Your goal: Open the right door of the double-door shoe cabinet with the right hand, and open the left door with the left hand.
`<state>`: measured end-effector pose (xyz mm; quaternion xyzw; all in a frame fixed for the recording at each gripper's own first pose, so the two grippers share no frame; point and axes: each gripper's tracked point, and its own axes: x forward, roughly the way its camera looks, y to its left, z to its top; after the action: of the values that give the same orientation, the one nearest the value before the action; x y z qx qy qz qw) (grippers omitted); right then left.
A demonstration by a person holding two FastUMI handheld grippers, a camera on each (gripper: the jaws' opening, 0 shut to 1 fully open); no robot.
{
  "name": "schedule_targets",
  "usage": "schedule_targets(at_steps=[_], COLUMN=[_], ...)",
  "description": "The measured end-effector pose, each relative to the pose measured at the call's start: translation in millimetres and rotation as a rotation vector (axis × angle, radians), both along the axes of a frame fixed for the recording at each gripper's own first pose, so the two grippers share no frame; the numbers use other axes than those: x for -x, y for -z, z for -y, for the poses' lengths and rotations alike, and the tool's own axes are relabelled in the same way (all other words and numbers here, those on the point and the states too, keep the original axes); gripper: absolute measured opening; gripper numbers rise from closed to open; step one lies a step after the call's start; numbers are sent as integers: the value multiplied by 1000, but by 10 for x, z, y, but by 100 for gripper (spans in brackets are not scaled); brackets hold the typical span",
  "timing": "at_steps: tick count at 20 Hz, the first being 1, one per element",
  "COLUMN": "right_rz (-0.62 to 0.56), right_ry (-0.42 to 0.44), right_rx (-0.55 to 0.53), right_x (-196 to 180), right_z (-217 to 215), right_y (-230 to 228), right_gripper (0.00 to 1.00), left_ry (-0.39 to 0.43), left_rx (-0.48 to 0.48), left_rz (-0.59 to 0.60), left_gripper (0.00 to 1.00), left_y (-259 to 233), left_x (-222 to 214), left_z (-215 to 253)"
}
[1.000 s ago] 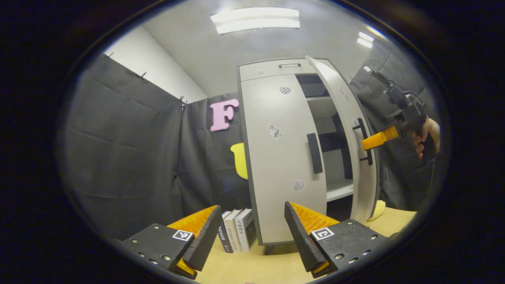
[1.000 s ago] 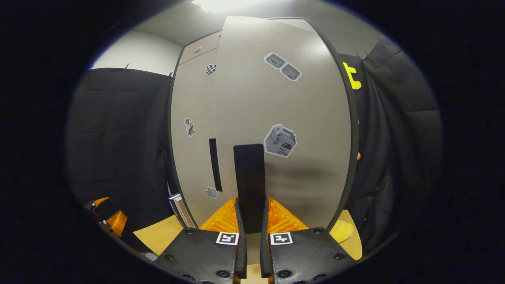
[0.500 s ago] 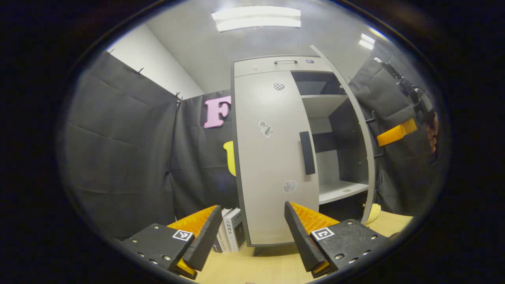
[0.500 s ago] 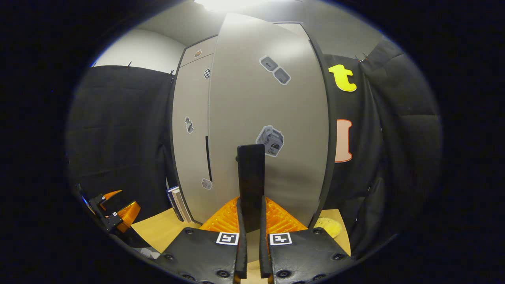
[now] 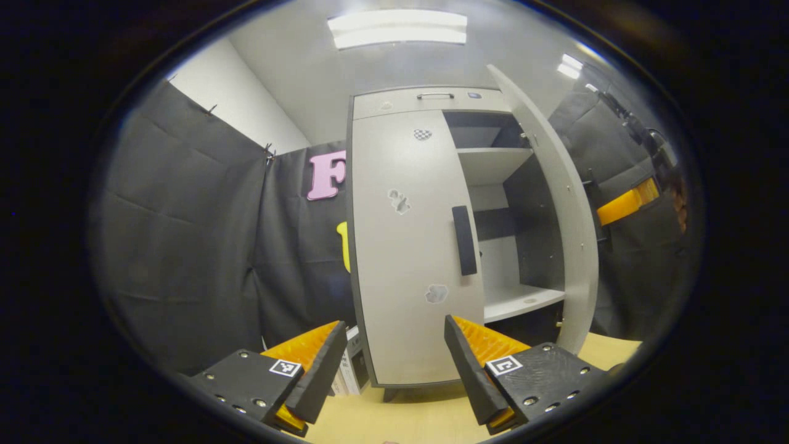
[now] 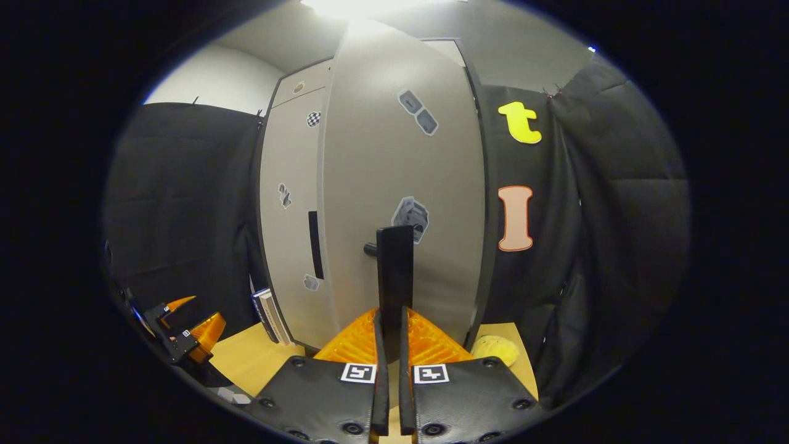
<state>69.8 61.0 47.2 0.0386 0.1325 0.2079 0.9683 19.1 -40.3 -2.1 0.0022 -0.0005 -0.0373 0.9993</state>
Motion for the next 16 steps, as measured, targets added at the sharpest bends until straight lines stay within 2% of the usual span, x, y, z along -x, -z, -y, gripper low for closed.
schedule_targets(at_steps=[7,13,14,15,16], right_rz=[-14,4,6,9,10], right_ry=[63,188,219,253,269], right_rx=[-17,58,68,80,80], right_x=[79,-52,-81,-107,-140], right_z=[407,950,1044,1178,1284], right_y=[4,61,77,91,116], right_gripper=[7,6,3,6,2], left_ry=[42,104,112,117,121], left_rx=[9,-1,-2,-2,1], left_rz=[9,19,19,17,14], left_gripper=[92,93,93,93,93], left_y=[-53,-124,-125,-123,-121], left_x=[-56,-37,-38,-51,-45], left_z=[259,628,668,704,725])
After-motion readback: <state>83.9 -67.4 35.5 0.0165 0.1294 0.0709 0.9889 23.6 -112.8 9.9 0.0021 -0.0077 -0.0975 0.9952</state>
